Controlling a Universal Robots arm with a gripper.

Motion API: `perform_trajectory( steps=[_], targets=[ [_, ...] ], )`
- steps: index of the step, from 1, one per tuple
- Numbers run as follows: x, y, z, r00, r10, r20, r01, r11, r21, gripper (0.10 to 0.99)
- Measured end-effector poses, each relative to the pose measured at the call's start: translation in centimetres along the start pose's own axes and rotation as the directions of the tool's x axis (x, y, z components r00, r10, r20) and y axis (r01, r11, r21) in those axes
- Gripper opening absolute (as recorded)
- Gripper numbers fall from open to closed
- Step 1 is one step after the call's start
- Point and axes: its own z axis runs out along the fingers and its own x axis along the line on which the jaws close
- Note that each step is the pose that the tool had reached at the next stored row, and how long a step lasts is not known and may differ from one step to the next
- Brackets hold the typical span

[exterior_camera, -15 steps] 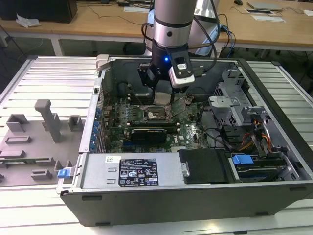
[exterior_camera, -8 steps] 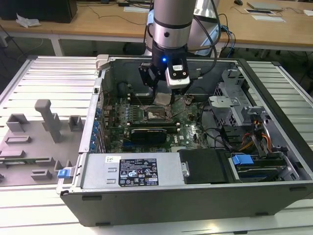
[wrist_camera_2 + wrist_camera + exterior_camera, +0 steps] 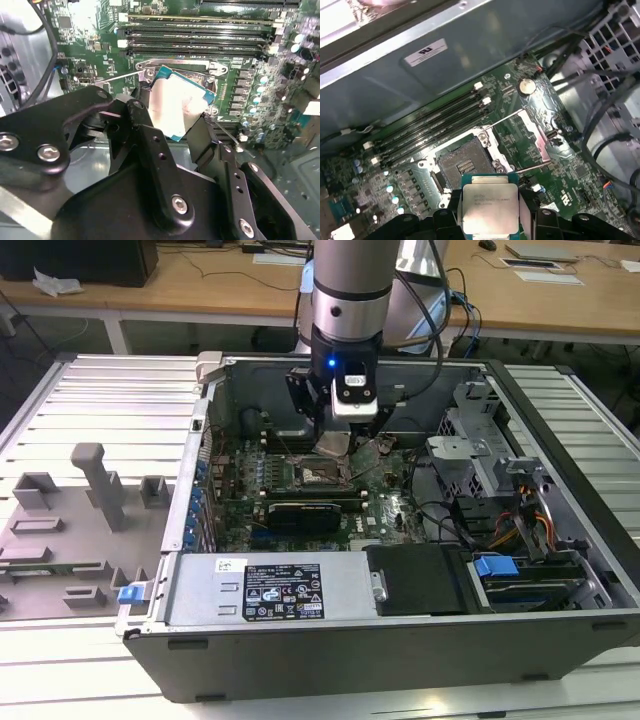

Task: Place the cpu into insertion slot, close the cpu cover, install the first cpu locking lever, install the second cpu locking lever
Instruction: 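Place the cpu into insertion slot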

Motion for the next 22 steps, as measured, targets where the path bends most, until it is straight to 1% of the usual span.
perform_trajectory(
  steps=[3, 6, 7, 9, 13, 14, 16, 18, 19, 20, 21, 22],
  targets=[
    [0.00, -0.01, 0.10, 0.9989, 0.047, 0.0042, -0.047, 0.9989, 0.000, 0.541],
    [0.00, -0.02, 0.19, 0.9959, 0.090, 0.0080, -0.090, 0.9960, -0.001, 0.541],
    [0.00, -0.02, 0.26, 0.9918, 0.127, 0.0112, -0.127, 0.9919, -0.002, 0.541],
    [0.00, -0.03, 0.37, 0.9843, 0.176, 0.0155, -0.176, 0.9844, -0.003, 0.541],
    [-0.01, -0.05, 0.51, 0.9719, 0.235, 0.0206, -0.235, 0.9721, -0.004, 0.541],
    [-0.01, -0.05, 0.57, 0.9658, 0.258, 0.0226, -0.258, 0.9661, -0.005, 0.541],
    [-0.01, -0.06, 0.62, 0.9573, 0.288, 0.0252, -0.288, 0.9576, -0.006, 0.541],
    [-0.01, -0.06, 0.70, 0.9463, 0.322, 0.0280, -0.322, 0.9468, -0.007, 0.541],
    [-0.01, -0.07, 0.75, 0.9354, 0.352, 0.0307, -0.352, 0.9359, -0.008, 0.541],
    [-0.01, -0.07, 0.79, 0.9270, 0.374, 0.0325, -0.373, 0.9276, -0.009, 0.541],
    [-0.01, -0.07, 0.82, 0.9208, 0.389, 0.0337, -0.388, 0.9214, -0.010, 0.541],
    [-0.01, -0.08, 0.86, 0.9118, 0.409, 0.0355, -0.409, 0.9125, -0.011, 0.541]
  ],
)
